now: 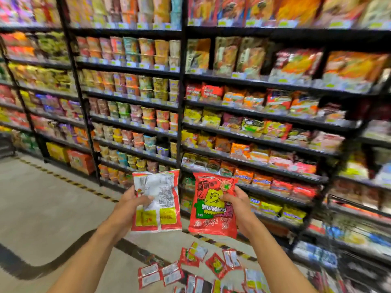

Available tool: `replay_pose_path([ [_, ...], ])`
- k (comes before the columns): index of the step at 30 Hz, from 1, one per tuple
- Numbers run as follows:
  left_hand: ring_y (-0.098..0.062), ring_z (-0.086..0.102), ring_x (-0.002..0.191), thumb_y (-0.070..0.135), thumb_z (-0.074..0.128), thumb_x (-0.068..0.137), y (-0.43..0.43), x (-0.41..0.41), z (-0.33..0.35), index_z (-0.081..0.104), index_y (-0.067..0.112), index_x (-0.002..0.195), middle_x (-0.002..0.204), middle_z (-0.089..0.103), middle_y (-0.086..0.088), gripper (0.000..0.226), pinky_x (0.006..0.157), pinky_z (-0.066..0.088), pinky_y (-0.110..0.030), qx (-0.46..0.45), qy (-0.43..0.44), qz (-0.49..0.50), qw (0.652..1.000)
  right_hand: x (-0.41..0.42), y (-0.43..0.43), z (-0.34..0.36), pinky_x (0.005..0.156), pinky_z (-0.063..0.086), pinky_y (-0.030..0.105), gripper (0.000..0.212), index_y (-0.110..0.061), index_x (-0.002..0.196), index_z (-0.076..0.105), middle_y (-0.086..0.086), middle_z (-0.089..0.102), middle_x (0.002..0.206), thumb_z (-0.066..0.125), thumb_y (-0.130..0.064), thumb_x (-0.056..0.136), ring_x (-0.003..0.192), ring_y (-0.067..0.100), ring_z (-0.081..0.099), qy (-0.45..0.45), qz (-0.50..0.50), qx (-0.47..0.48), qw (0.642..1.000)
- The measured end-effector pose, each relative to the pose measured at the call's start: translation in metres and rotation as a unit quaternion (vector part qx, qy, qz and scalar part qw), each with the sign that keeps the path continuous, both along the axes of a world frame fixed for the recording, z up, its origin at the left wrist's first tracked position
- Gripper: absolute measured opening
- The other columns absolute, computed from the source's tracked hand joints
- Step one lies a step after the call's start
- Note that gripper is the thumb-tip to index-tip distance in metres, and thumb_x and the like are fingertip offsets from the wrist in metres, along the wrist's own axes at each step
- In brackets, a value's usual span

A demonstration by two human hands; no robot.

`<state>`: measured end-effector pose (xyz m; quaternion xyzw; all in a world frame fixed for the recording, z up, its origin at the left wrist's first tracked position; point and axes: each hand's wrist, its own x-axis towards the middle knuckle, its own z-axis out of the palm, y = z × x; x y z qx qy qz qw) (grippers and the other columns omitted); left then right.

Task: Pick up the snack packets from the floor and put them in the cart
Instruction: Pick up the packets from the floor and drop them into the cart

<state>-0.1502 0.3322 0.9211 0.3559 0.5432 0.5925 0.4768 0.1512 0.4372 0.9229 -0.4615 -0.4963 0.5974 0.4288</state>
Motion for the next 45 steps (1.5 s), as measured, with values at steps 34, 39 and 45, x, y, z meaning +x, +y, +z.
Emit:
replay_pose_path([
  [34, -0.034, 0.077, 0.094, 0.010, 0.089, 0.071, -0.014, 0.728, -0.037, 0.063, 0.016, 0.124, 0.111, 0.078, -0.014, 0.060, 0.073, 0.062, -0.045, -0.005, -0.003, -0.308, 0.951, 0.766, -0.237, -0.028, 0.088, 0.060, 0.062, 0.025, -0.015, 0.114, 0.068, 0.012, 0.080, 0.102, 0.071, -0.006, 0.091, 0.091, 0.039, 0.078, -0.034, -0.380, -0.014, 0.924],
  [39, -0.026, 0.079, 0.086, 0.004, 0.073, 0.089, 0.059, 0.751, -0.069, 0.064, 0.021, 0.121, 0.102, 0.081, -0.004, 0.037, 0.069, 0.062, -0.041, -0.017, -0.001, -0.295, 0.955, 0.790, -0.177, -0.056, 0.086, 0.061, 0.060, 0.025, -0.016, 0.114, 0.069, 0.012, 0.080, 0.102, 0.070, -0.006, 0.092, 0.089, 0.037, 0.078, -0.040, -0.368, -0.038, 0.928],
  [45, -0.030, 0.078, 0.088, 0.000, 0.072, 0.089, 0.149, 0.768, -0.119, 0.067, 0.019, 0.119, 0.107, 0.080, -0.011, 0.036, 0.077, 0.061, -0.044, -0.086, -0.009, -0.271, 0.959, 0.809, -0.091, -0.091, 0.087, 0.061, 0.061, 0.026, -0.013, 0.115, 0.067, 0.014, 0.079, 0.104, 0.070, -0.004, 0.092, 0.090, 0.038, 0.078, -0.034, -0.377, -0.080, 0.922],
])
